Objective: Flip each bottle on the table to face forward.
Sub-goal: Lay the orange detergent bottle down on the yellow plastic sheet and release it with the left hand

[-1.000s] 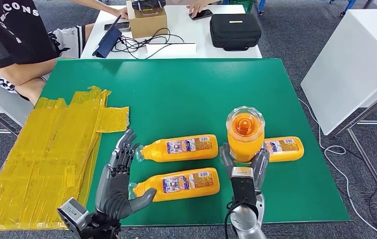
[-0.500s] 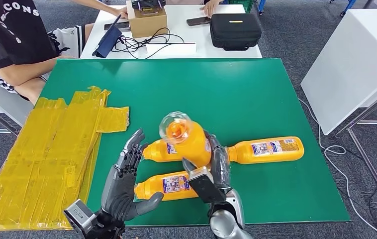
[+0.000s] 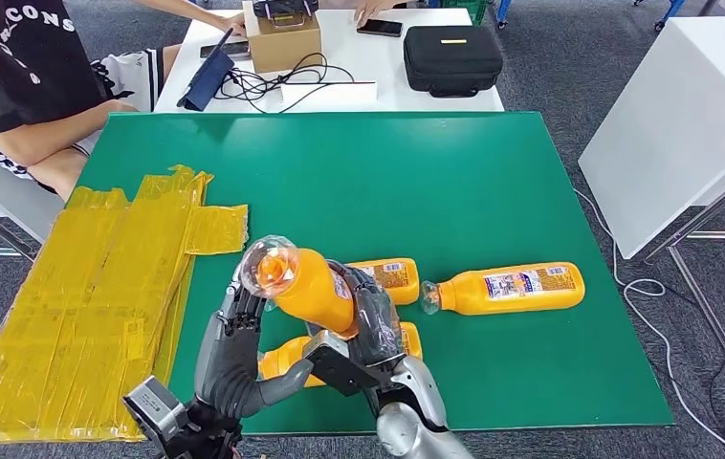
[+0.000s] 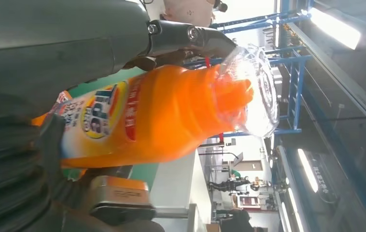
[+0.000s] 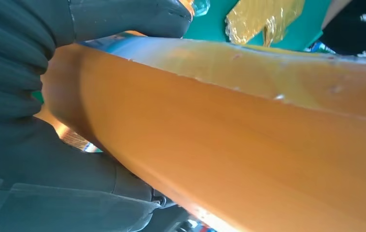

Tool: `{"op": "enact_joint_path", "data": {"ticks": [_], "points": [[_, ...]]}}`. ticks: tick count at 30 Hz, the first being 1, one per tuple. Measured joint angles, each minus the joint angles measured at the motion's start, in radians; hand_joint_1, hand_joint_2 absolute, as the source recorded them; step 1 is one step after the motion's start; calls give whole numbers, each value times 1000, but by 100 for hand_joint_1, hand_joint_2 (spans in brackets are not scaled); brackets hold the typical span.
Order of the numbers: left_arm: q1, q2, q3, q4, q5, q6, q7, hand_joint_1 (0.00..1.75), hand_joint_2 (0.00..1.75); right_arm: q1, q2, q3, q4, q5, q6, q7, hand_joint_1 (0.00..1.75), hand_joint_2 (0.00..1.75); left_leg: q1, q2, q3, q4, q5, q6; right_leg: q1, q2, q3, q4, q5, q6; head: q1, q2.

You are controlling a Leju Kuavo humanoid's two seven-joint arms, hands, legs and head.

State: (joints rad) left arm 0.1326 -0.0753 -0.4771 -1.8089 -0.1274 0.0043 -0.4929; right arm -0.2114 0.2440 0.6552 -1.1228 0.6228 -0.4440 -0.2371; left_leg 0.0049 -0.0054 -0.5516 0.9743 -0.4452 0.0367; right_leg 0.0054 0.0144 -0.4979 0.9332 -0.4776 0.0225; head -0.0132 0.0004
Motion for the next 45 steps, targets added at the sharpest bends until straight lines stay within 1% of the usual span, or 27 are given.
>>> {"op": "enact_joint_path", "data": {"ticks": [4, 8, 18, 27, 33, 34, 35, 37, 38, 39, 45], "points": [[-13, -5, 7, 11, 6, -1, 2, 0, 175, -7, 2, 39, 33, 36, -4, -1, 175, 175, 0, 0, -1, 0, 0, 0, 0, 0, 0, 0, 0, 0, 0, 0], [-14, -7, 16, 19, 10, -4, 2, 0, 175, -18, 3, 56, 59, 59, -23, -4, 175, 175, 0, 0, -1, 0, 0, 0, 0, 0, -1, 0, 0, 0, 0, 0], [-15, -9, 44, 35, 19, -4, 2, 0, 175, -58, 10, 128, 139, 194, -134, -8, 175, 175, 0, 0, -1, 0, 0, 0, 0, 0, -1, 0, 0, 0, 0, 0], [-15, -9, 51, 51, 23, -4, 2, 0, 175, -73, 12, 143, 174, 202, -156, -8, 175, 175, 0, 0, -1, 0, 0, 0, 0, 0, -1, 0, 0, 0, 0, 0], [-18, -11, 53, 64, 28, -11, 0, 0, 175, -73, 12, 144, 188, 254, -239, 2, 175, 175, 0, 0, -1, 0, 0, 0, 0, 0, -1, 0, 0, 0, 0, 0], [-19, -12, 54, 66, 29, -13, 0, 3, 175, -72, 12, 144, 189, 259, -245, 3, 175, 175, 0, 0, -1, 0, 0, 0, 0, 0, -1, 0, 0, 0, 0, 0], [-19, -12, 55, 68, 29, -14, 0, 41, 175, -70, 12, 143, 189, 263, -249, 3, 175, 175, 0, 0, -1, 0, 0, 0, 0, 0, -1, 0, 0, 0, 0, 0], [-19, -13, 58, 71, 29, -16, 0, 128, 175, -65, 12, 138, 187, 265, -254, 4, 175, 175, 0, 0, -1, 0, 0, 0, 0, 0, -1, 0, 0, 0, 0, 0], [-19, -14, 59, 72, 29, -17, 0, 168, 175, -61, 12, 134, 184, 266, -256, 3, 175, 175, 0, 0, -1, 0, 0, 0, 0, 0, -1, 0, 0, 0, 0, 0], [-19, -15, 60, 73, 29, -18, -1, 174, 175, -56, 12, 130, 180, 266, -257, 2, 175, 175, 0, 0, -1, 0, 0, 0, 0, 0, -1, 0, 0, 0, 0, 0], [-20, -25, 61, 74, 29, -25, -2, 175, 175, -30, 12, 91, 147, 263, -259, -23, 175, 175, 0, 0, -1, 0, 0, 0, 0, 0, -1, 0, 0, 0, 0, 0]]}}
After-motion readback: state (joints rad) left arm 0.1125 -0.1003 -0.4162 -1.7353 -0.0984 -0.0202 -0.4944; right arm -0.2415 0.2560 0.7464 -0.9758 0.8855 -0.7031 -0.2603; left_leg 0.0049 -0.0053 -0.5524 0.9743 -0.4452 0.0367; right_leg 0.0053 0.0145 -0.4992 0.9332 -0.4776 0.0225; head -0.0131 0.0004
